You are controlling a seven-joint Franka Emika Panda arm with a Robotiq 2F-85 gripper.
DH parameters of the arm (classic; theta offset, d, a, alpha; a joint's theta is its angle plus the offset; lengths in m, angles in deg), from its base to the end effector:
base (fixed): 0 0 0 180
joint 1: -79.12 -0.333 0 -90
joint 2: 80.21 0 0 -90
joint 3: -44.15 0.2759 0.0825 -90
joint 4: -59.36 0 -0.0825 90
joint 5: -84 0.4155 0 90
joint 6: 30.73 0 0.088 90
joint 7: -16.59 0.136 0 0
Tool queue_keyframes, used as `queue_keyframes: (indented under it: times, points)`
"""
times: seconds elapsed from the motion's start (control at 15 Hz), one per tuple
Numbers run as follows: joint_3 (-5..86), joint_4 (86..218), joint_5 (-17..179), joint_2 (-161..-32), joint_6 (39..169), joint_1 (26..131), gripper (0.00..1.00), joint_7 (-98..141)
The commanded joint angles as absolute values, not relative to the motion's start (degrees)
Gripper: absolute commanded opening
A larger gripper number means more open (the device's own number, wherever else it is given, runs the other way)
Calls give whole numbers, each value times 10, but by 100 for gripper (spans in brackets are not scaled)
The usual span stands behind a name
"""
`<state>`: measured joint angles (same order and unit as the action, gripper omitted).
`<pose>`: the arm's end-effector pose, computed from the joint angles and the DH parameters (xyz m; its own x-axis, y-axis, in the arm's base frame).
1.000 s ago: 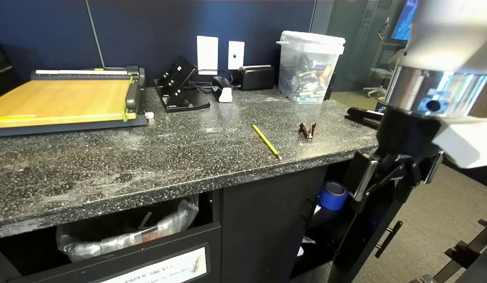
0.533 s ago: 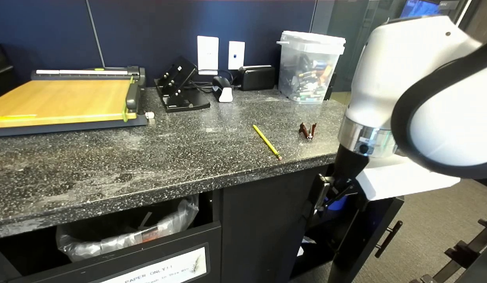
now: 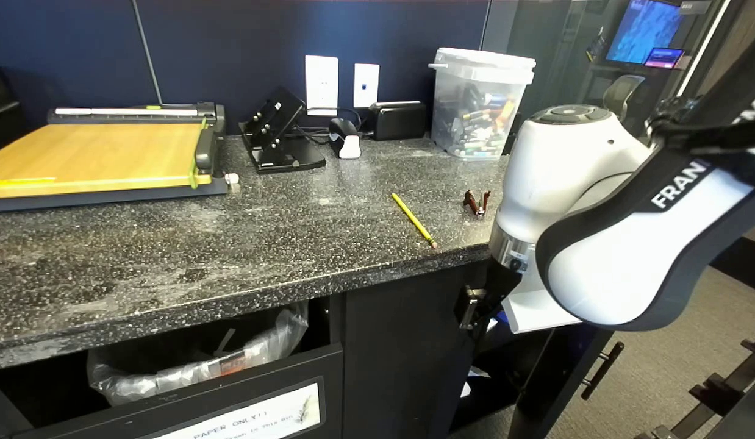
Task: Open the left cabinet door.
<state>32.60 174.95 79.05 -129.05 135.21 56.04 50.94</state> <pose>0.5429 0.0939 -0.0500 0.9656 -0.2326 0.1167 -0.2471 -0.9601 0.1309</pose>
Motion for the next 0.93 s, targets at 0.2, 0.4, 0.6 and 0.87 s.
queue_keyframes:
  times: [0.2, 0.4, 0.6, 0.87]
  points:
    - [286, 1693, 858, -1366, 1427, 529, 100, 531]
    - [268, 1687, 890, -1386, 1457, 515, 100, 529]
    - [253, 1684, 918, -1400, 1475, 499, 100, 527]
    - [238, 1678, 945, -1414, 1492, 480, 100, 524]
